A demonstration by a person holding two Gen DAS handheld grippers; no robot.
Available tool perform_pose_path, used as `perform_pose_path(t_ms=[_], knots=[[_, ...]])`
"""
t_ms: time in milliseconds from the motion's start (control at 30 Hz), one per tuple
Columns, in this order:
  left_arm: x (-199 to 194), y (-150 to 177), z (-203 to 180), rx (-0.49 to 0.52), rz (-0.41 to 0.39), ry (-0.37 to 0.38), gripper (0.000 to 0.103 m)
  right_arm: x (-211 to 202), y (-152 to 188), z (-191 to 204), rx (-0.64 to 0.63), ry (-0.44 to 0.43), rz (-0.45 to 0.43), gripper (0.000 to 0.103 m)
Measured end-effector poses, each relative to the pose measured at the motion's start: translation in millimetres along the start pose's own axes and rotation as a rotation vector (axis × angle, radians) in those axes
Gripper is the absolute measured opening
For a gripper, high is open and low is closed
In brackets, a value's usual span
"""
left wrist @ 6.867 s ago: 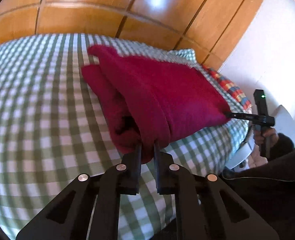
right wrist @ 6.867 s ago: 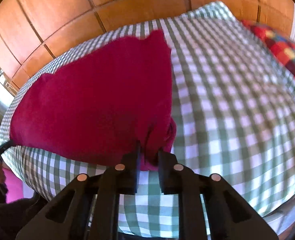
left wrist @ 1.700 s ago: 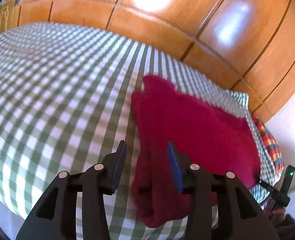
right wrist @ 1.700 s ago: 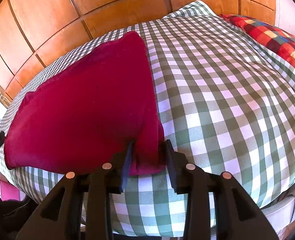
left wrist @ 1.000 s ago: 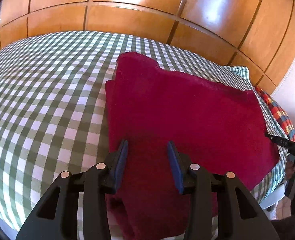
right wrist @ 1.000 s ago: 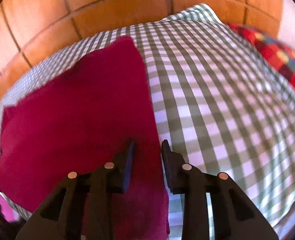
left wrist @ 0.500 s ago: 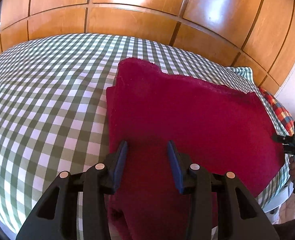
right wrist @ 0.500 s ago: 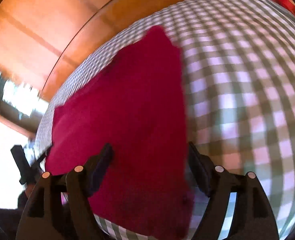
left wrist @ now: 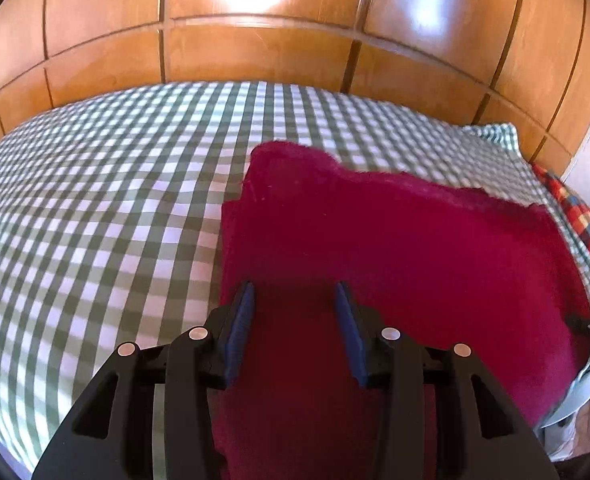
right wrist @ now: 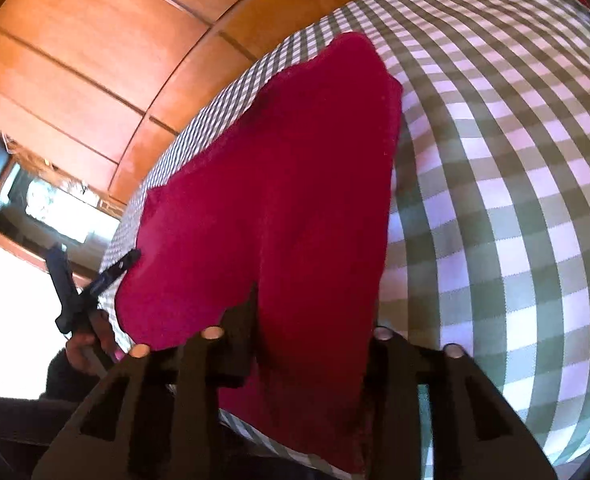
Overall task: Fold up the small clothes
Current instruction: 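Grasp the sweater edge with the right tool and lift it over the bundle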
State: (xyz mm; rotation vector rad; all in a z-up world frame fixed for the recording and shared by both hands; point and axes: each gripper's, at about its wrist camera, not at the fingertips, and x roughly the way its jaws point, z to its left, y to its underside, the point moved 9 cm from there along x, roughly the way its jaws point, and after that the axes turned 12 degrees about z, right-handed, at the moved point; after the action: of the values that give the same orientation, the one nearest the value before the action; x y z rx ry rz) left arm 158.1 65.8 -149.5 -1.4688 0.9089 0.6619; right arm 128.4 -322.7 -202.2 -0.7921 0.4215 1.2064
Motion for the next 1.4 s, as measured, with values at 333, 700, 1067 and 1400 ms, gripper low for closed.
perform_pose_path(t_ms=[333,700,1067,1400], knots=[[-14,21,-27,0.016,-0.027,0.036,0.051,9,-13,14,-0.004,0.075,0.003,0.037],[-17,22,-21,-0.009,-0.04,0.042,0.051,2,-24,43,-0.034,0.13,-0.013,0.03],[-27,18,-26,0.008,-0.073,0.08,0.051,-3,-37,83,-0.075,0.126,-0.022,0.028],[-7,25,-25,0.015,-0.011,0.143,0.051,15,-67,190,-0.228,0.056,-0.008,0.026]])
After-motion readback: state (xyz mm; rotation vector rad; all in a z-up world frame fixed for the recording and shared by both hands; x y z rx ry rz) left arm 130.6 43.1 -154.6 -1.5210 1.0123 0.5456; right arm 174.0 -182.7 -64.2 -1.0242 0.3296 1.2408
